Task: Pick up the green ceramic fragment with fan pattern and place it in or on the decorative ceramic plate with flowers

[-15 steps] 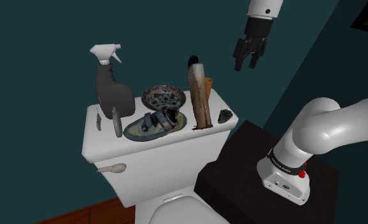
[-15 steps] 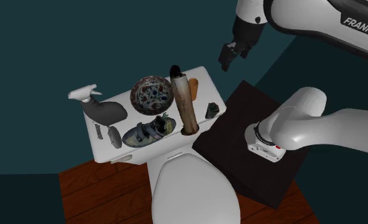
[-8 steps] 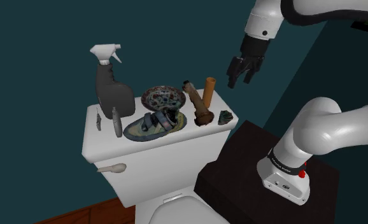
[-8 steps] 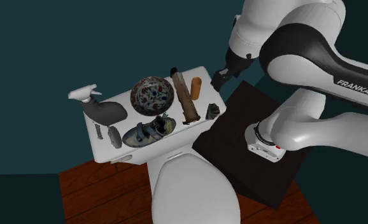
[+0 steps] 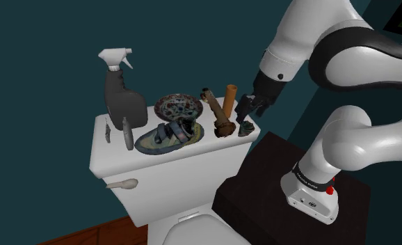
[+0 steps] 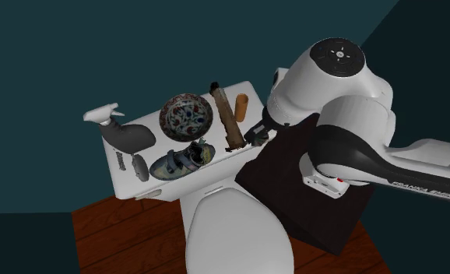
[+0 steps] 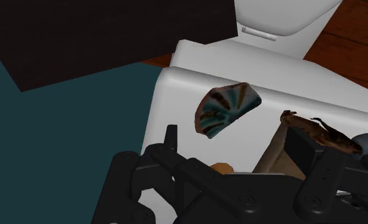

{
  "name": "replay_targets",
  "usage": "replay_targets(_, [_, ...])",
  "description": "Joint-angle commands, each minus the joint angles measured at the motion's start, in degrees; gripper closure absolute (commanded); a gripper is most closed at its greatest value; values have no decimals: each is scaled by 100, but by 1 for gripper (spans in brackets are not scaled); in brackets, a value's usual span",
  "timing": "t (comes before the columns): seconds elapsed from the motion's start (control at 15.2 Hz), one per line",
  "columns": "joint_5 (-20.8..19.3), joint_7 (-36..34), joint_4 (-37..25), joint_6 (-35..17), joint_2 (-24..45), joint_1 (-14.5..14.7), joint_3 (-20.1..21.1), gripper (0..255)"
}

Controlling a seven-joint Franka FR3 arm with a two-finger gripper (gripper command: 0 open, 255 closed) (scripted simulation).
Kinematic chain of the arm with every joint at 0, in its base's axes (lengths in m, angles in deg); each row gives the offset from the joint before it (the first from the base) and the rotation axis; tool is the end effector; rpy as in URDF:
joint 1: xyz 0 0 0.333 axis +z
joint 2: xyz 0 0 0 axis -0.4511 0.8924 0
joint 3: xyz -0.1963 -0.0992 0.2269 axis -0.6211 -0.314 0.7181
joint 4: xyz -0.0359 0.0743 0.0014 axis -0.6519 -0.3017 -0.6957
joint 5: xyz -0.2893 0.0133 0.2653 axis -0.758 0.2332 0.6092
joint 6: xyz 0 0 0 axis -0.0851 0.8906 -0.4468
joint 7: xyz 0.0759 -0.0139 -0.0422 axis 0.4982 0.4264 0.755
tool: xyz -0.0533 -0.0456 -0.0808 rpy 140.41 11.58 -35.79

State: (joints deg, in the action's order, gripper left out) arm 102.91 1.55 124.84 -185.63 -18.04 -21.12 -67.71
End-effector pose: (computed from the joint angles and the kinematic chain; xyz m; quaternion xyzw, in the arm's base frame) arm 0.2296 0.1448 0.4851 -0.9893 0.1242 -0.0717 0.0268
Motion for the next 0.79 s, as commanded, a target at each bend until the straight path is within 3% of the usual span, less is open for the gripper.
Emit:
replay_targets(0.0, [116,-99,173,-224,-13,65,170,0])
replay_targets(0.4, [266,-88,523,-721,140,124,331,0])
replay_targets(0.73, [239,-112,525,-731,151,155,306,0])
